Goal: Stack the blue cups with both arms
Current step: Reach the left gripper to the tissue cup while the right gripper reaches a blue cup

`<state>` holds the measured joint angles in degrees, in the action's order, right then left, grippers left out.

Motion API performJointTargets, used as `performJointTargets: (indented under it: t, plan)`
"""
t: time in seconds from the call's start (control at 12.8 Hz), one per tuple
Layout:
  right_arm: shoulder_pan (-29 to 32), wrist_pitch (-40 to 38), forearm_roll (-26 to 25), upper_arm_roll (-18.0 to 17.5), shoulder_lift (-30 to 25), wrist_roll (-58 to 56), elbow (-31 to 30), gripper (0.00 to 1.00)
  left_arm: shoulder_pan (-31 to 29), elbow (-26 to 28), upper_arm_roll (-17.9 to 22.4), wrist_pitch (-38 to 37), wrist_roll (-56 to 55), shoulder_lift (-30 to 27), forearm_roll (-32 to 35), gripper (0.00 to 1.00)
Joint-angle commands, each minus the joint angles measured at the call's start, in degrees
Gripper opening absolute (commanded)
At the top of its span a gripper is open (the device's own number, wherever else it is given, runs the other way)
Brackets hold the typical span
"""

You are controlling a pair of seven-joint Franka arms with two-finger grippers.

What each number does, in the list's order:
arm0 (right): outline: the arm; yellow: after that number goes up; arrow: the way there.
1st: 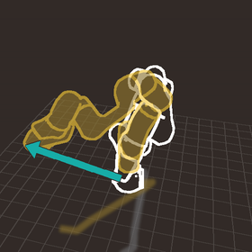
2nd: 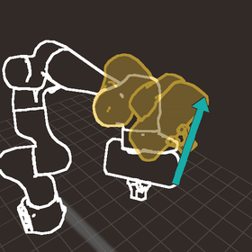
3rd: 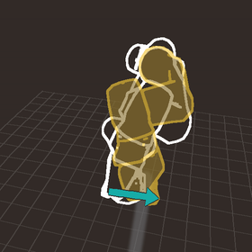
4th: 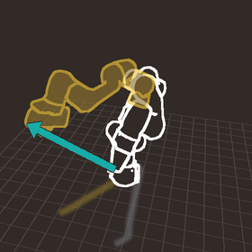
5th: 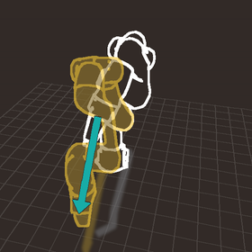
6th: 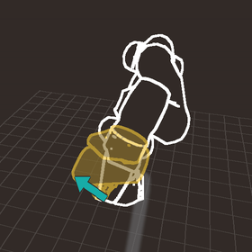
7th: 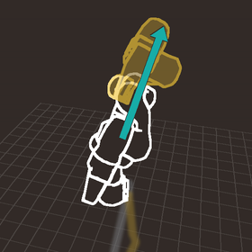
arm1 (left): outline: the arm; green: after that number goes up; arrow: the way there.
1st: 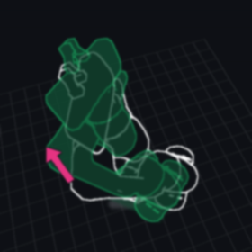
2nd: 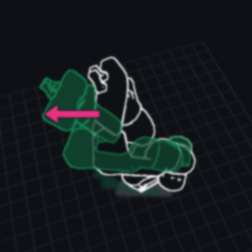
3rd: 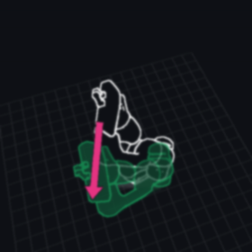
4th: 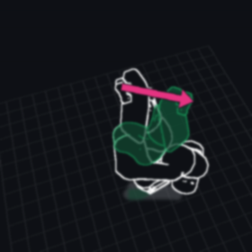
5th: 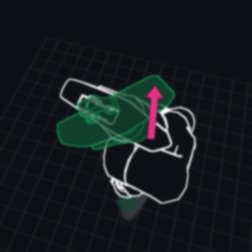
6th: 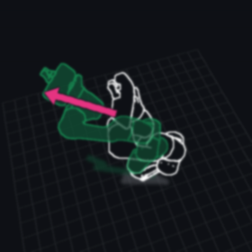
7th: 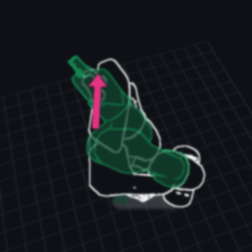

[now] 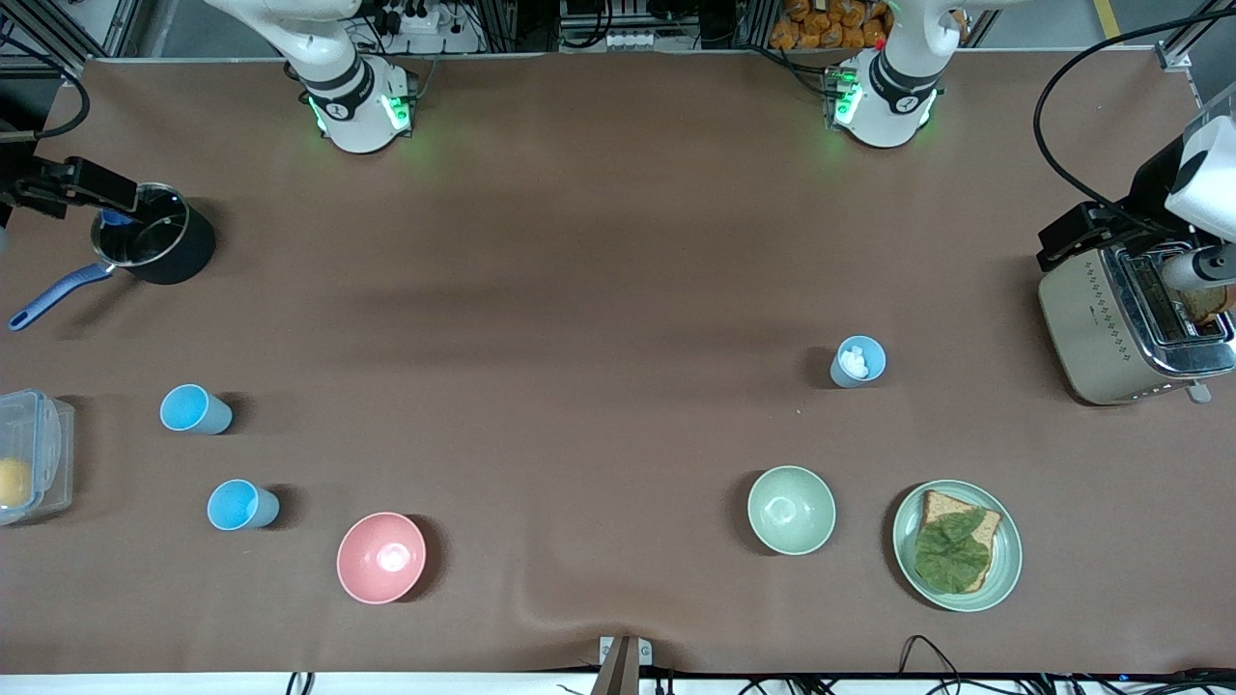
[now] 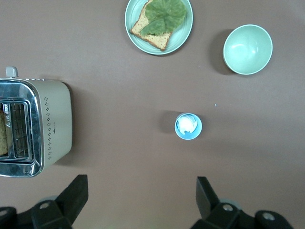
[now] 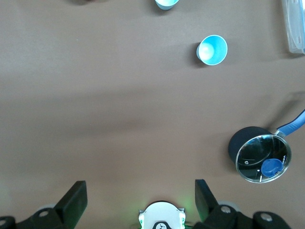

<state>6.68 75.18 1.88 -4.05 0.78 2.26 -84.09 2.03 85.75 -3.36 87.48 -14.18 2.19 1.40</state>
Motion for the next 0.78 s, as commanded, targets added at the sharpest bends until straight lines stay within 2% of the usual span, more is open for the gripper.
performJointTargets:
  t: [0.0,0.31,0.55,0.62,0.7]
  plan:
    - [1.2,-0.3,-0.4,-1.1,-1.3,0.8,-0.8,1.00,0.6,1.1,0.7,-0.5,-0.6,-1.0,-1.2,1.00]
    - [1.4,-0.2,-0.4,-1.0,-1.3,0.8,-0.7,1.00,0.4,1.0,0.6,-0.5,-0.5,0.2,-0.7,1.00]
    - [1.4,-0.1,-0.4,-1.0,-1.3,0.8,-0.7,1.00,0.4,1.6,0.2,0.3,0.9,3.5,-1.4,1.00]
    - [1.3,-0.1,-0.4,-0.7,-1.2,0.8,-0.6,1.00,0.6,3.3,0.2,2.3,0.9,4.4,-1.4,1.00]
    - [1.3,0.0,-0.5,-0.4,-1.1,0.8,-0.7,1.00,0.6,7.2,-0.2,6.3,0.9,4.4,-1.5,1.00]
